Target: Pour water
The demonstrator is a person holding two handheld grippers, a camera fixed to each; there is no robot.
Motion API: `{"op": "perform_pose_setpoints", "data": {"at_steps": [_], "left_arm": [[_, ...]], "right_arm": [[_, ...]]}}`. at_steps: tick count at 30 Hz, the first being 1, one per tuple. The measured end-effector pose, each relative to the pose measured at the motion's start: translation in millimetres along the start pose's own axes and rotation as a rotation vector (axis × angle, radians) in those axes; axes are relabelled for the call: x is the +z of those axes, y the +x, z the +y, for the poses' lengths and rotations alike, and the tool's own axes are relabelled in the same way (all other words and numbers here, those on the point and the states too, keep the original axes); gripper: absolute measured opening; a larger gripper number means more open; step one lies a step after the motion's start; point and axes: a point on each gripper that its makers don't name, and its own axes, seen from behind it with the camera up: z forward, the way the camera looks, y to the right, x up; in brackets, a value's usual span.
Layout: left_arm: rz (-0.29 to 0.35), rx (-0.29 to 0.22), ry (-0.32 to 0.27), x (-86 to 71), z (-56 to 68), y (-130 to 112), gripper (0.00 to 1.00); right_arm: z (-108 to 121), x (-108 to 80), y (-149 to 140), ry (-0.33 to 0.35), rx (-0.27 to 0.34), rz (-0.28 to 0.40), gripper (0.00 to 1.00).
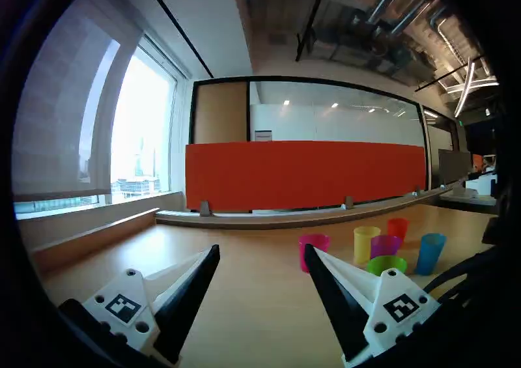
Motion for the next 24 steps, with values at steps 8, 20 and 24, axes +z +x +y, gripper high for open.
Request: {"op": "perform_pose_setpoints", "data": {"at_steps": [8, 20, 24], "left_arm": [[-0.011, -0.026, 0.005, 0.0, -5.8, -13.1, 0.96], [-0.021, -0.026, 0.011, 0.8, -9.2, -21.5, 0.96], [-0.031, -0.015, 0.009, 2.2, -7.2, -24.5, 0.96]], "right_arm": [[-3.2, 0.2, 5.3, -0.002, -0.014, 0.002, 1.00], [-3.9, -0.2, 6.4, -0.006, -0.013, -0.005, 1.00], [-2.0, -0.7, 8.1, -0.008, -0.011, -0.004, 1.00]]}}
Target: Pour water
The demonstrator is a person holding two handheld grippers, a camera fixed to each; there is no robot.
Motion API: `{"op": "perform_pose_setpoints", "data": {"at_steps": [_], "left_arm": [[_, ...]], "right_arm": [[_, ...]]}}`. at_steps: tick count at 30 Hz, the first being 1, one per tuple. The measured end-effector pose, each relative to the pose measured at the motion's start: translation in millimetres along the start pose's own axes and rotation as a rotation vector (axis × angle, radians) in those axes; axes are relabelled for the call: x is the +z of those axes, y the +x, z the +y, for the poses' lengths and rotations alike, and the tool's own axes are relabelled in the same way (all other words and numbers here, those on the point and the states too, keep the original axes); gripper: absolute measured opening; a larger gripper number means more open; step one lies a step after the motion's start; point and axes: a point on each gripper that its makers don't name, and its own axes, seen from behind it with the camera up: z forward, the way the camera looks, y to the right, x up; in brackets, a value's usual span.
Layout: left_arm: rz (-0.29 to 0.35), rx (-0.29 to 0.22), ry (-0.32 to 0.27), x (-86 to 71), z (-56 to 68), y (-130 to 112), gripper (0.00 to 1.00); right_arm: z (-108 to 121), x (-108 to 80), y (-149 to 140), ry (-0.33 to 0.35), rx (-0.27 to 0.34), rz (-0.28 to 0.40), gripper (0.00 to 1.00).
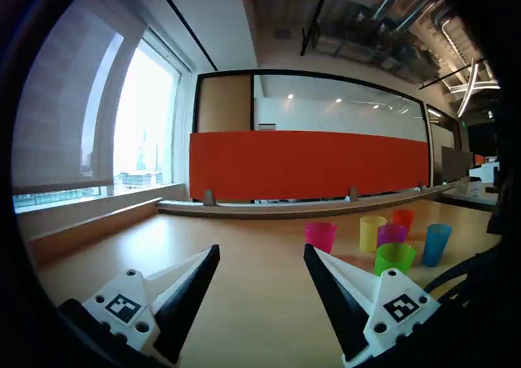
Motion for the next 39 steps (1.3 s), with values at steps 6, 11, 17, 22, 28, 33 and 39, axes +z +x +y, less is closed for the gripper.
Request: {"op": "perform_pose_setpoints", "data": {"at_steps": [6, 11, 17, 22, 28, 33, 39], "left_arm": [[-0.003, -0.001, -0.004, 0.9, 0.3, -1.0, 0.96], [-0.004, 0.000, -0.005, 1.5, 0.6, -2.2, 0.96], [-0.005, 0.000, -0.014, 1.8, 2.8, -3.0, 0.96], [-0.005, 0.000, -0.033, 2.7, 6.8, -3.4, 0.96], [-0.005, 0.001, -0.034, 2.1, 6.9, -3.1, 0.96], [-0.005, 0.001, -0.034, 2.1, 6.7, -3.3, 0.96], [-0.005, 0.001, -0.033, 2.3, 7.3, -3.0, 0.96]], "right_arm": [[0.5, -0.8, 0.9, 0.002, -0.001, 0.002, 1.00], [-0.6, -1.5, 0.5, 0.007, -0.003, 0.003, 1.00], [0.6, 0.1, 1.3, 0.004, -0.001, 0.010, 1.00], [-1.5, 1.1, 2.4, 0.009, 0.002, 0.024, 1.00], [-6.1, 3.4, -5.9, 0.028, 0.022, 0.031, 1.00], [-7.9, 5.6, -21.1, 0.046, 0.025, 0.039, 1.00], [-8.2, 3.0, -39.4, 0.072, 0.058, 0.050, 1.00]]}}
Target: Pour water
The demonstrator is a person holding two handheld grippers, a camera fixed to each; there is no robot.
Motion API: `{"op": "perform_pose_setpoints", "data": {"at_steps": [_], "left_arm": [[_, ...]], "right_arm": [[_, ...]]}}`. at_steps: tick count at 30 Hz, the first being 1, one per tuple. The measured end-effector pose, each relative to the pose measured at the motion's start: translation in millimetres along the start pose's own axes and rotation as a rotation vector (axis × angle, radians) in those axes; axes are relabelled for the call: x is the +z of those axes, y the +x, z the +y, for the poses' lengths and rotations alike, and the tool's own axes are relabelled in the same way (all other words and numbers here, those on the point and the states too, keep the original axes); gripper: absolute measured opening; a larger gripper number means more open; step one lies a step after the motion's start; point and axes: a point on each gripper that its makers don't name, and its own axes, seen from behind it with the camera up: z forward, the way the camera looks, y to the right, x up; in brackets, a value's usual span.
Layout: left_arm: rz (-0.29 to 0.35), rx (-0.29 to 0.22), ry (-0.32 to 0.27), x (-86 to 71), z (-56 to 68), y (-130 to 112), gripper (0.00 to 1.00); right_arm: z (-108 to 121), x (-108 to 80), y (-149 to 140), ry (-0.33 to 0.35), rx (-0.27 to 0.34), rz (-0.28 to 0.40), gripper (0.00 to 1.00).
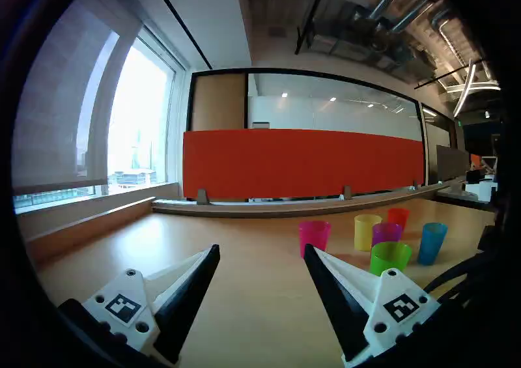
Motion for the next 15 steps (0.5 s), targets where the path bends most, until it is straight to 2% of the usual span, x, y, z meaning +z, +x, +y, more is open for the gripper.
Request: {"op": "perform_pose_setpoints", "data": {"at_steps": [6, 15], "left_arm": [[0.000, 0.000, 0.001, 0.1, -0.4, 0.0, 0.96], [0.000, 0.000, 0.001, 0.4, -0.1, -0.1, 0.96]], "right_arm": [[3.4, 0.2, -7.3, 0.002, 0.037, 0.019, 1.00], [3.7, 2.8, -17.3, 0.009, 0.031, 0.026, 1.00]]}}
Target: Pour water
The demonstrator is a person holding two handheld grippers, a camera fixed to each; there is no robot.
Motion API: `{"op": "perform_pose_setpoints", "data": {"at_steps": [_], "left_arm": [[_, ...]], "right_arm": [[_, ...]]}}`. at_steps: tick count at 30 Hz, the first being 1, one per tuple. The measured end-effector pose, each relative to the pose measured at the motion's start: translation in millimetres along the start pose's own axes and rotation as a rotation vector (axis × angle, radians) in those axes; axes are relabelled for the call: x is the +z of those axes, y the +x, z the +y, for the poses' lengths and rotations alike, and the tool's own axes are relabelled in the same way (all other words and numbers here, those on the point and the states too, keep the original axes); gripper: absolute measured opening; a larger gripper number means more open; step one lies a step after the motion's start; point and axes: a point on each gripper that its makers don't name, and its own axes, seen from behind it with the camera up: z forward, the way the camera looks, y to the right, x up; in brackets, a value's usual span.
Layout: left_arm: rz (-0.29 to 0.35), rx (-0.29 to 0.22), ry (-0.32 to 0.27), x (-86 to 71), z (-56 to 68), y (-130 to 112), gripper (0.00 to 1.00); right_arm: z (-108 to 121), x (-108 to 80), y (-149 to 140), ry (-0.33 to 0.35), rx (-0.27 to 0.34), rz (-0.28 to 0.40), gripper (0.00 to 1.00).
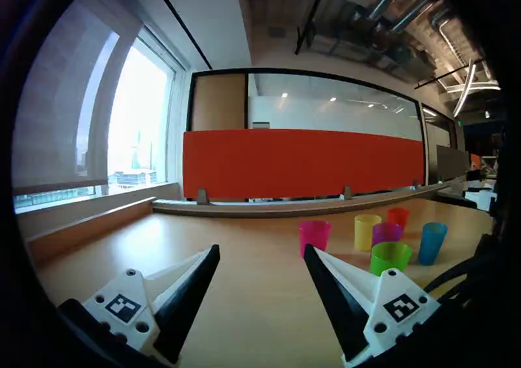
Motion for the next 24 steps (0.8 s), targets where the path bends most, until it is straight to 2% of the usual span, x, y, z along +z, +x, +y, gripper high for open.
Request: {"op": "perform_pose_setpoints", "data": {"at_steps": [6, 24], "left_arm": [[0.000, 0.000, 0.000, -0.1, 0.3, 0.0, 0.96], [0.000, 0.000, 0.000, -0.6, -0.3, -0.1, 0.96]], "right_arm": [[-2.6, 2.9, -7.5, 0.011, 0.026, -0.013, 1.00], [-5.5, 1.2, -7.3, 0.007, -0.001, 0.002, 1.00]]}}
